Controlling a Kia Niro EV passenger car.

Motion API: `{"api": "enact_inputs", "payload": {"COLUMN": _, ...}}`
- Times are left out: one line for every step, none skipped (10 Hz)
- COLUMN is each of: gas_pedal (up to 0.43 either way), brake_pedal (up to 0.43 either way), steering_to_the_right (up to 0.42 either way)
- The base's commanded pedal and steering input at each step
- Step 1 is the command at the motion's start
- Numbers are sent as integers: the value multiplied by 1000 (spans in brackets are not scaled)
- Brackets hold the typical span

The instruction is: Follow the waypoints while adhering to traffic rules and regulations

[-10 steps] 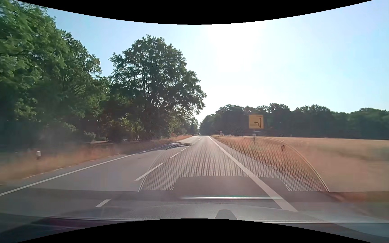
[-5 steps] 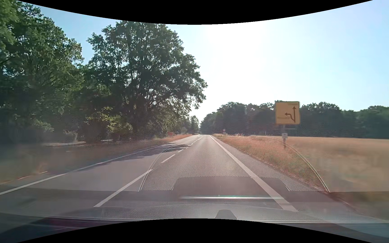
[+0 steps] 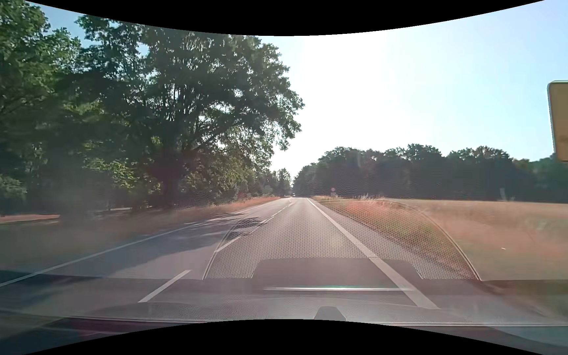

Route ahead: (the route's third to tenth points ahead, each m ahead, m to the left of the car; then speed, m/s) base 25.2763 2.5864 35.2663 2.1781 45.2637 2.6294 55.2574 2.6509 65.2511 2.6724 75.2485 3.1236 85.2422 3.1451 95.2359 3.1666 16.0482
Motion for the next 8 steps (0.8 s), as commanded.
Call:
{"api": "enact_inputs", "payload": {"gas_pedal": 0, "brake_pedal": 177, "steering_to_the_right": -5}}
{"api": "enact_inputs", "payload": {"gas_pedal": 0, "brake_pedal": 183, "steering_to_the_right": -5}}
{"api": "enact_inputs", "payload": {"gas_pedal": 0, "brake_pedal": 183, "steering_to_the_right": -4}}
{"api": "enact_inputs", "payload": {"gas_pedal": 0, "brake_pedal": 189, "steering_to_the_right": -4}}
{"api": "enact_inputs", "payload": {"gas_pedal": 0, "brake_pedal": 189, "steering_to_the_right": -4}}
{"api": "enact_inputs", "payload": {"gas_pedal": 0, "brake_pedal": 189, "steering_to_the_right": -4}}
{"api": "enact_inputs", "payload": {"gas_pedal": 0, "brake_pedal": 189, "steering_to_the_right": -4}}
{"api": "enact_inputs", "payload": {"gas_pedal": 0, "brake_pedal": 189, "steering_to_the_right": -4}}
